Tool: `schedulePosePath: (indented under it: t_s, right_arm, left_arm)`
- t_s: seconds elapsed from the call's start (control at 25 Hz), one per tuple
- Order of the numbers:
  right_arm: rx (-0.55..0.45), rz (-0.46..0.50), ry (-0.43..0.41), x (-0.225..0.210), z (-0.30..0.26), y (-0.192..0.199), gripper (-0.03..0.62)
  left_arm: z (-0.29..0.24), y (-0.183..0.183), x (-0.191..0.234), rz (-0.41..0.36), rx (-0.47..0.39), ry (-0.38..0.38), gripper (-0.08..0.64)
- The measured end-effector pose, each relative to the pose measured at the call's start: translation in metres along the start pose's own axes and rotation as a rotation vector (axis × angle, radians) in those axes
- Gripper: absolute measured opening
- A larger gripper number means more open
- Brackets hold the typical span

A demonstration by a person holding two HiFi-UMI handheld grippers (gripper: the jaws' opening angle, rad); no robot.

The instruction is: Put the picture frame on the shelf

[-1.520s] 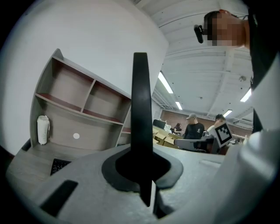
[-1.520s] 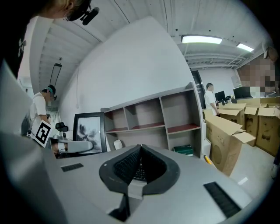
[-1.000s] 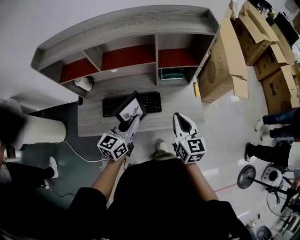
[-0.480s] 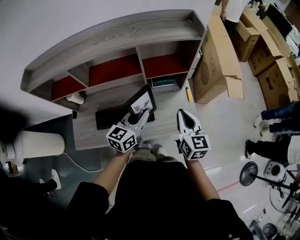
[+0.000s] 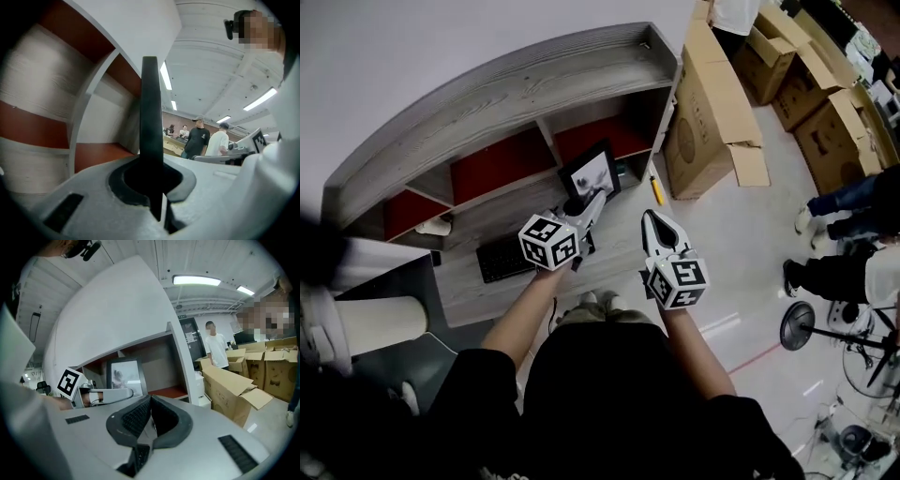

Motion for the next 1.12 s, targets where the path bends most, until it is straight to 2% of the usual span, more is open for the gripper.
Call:
schedulePosePath:
  t_s: [0.24,0.76,0.96,1.12]
  right_arm:
    - [0.005,-0.043,0.035,-0.01,-0.025,-0.007,0.012]
    - [0.01,-0.071,0.103,-0.038,-0.056,-0.004,0.012]
    - [0.042,-0.064,0.109,-0.042,-0.061,0.004,0.012]
    - [0.073,-0.06,0.093,-0.037,-0.06,0.013,0.012]
  left_arm:
    - [-0.049,-0.014,0.014,0.0,0.036,0.029,0.025]
    - [-0.129,-0.036,0.05,-0.013,0.09,0.005,0.026]
    - [-0.152,-0.043,0.057,-0.004,0.126,0.02,0.026]
    - [-0.165,-0.042,0.063,-0.003,0.167,-0.001,0.026]
Point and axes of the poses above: the fingertips, and each gripper's own axes: z backward along the fingers, x to its left, y out of its underside, the point moved 10 cm from there along z, backward along the fingers, and after that the axes turned 13 degrees about z, right-handed, at the moved point
